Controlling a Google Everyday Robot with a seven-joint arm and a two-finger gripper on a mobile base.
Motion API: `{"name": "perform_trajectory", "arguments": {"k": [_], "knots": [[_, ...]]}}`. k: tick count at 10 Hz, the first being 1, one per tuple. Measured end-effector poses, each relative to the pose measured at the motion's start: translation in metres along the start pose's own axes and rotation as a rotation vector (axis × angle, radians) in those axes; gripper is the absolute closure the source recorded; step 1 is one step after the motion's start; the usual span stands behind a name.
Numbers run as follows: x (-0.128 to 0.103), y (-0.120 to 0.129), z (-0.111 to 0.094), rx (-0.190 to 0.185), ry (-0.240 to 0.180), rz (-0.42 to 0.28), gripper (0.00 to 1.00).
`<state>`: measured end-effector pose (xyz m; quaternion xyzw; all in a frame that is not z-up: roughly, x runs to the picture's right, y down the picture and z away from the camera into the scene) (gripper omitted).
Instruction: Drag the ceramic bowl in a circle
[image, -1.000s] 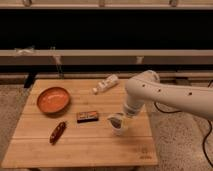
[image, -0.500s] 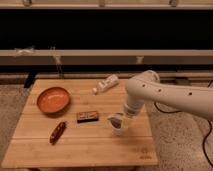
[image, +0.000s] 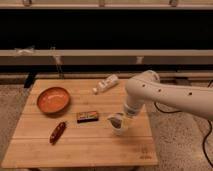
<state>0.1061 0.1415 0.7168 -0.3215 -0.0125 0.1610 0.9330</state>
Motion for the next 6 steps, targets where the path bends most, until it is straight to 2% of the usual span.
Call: {"name": "perform_trajectory", "arguments": {"k": [2, 3, 6], "knots": [[-0.001, 0.000, -0.001, 0.003, 0.002, -0.002, 0.20], [-0.003, -0.007, -0.007, 0.019, 0.012, -0.014, 0.20], [-0.027, -0.018, -0.040, 0.045, 0.038, -0.074, 0.20]]}}
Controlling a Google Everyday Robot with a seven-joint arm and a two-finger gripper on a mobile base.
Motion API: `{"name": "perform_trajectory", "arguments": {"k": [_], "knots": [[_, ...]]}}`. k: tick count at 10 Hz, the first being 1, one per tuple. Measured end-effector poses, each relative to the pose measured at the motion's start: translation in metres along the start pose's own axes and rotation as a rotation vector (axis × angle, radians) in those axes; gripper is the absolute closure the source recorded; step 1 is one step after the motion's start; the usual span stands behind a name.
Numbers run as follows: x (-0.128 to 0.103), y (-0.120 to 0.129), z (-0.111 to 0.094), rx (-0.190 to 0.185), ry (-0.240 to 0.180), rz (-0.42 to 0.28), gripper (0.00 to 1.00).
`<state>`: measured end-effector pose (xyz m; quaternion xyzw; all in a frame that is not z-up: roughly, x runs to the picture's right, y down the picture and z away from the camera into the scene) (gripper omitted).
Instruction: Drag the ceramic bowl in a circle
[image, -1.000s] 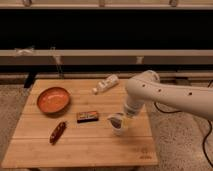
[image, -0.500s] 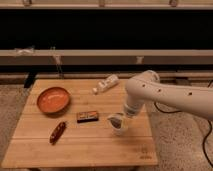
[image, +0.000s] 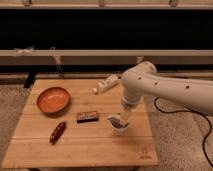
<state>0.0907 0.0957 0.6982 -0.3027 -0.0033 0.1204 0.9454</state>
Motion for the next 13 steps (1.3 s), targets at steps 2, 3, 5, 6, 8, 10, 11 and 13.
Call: {"name": "perform_trajectory", "arguments": {"k": [2, 3, 5, 6, 8, 10, 11, 13], "knots": [[-0.040, -0.001, -0.016, 0.010, 0.011, -0.084, 0.20], [-0.057, -0.001, -0.021, 0.012, 0.011, -0.123, 0.20], [-0.091, -0.002, -0.020, 0.004, 0.001, -0.201, 0.20], [-0.110, -0.003, -0.013, 0.000, -0.004, -0.244, 0.20], [-0.147, -0.003, 0.009, -0.003, -0.014, -0.338, 0.20], [-0.182, -0.003, 0.032, -0.004, -0.035, -0.431, 0.20], [-0.203, -0.002, 0.046, -0.006, -0.048, -0.492, 0.20], [-0.239, -0.001, 0.067, -0.010, -0.072, -0.593, 0.20]]}}
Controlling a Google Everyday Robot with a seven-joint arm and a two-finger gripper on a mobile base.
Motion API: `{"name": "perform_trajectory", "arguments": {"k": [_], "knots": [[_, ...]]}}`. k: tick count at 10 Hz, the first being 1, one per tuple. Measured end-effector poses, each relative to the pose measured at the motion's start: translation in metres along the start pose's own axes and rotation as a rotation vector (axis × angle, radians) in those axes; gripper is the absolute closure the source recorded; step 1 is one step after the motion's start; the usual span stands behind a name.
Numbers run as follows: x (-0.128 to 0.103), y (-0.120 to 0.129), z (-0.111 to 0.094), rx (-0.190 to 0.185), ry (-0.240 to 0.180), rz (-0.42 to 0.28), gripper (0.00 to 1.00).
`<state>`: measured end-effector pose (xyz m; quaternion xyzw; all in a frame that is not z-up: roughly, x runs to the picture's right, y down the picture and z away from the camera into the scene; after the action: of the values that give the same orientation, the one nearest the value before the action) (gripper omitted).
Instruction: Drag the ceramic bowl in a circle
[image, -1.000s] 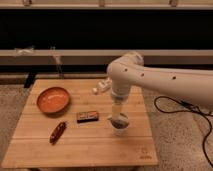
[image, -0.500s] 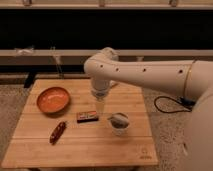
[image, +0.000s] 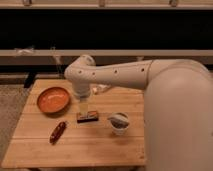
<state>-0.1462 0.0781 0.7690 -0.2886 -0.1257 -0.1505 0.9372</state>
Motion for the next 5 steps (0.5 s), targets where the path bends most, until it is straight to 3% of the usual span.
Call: {"name": "perform_trajectory", "arguments": {"k": [2, 5], "knots": [[-0.023, -0.016, 0.021, -0.007, -0.022, -0.097, 0.20], [-0.034, -0.026, 0.047, -0.023, -0.042, -0.169, 0.20]]}}
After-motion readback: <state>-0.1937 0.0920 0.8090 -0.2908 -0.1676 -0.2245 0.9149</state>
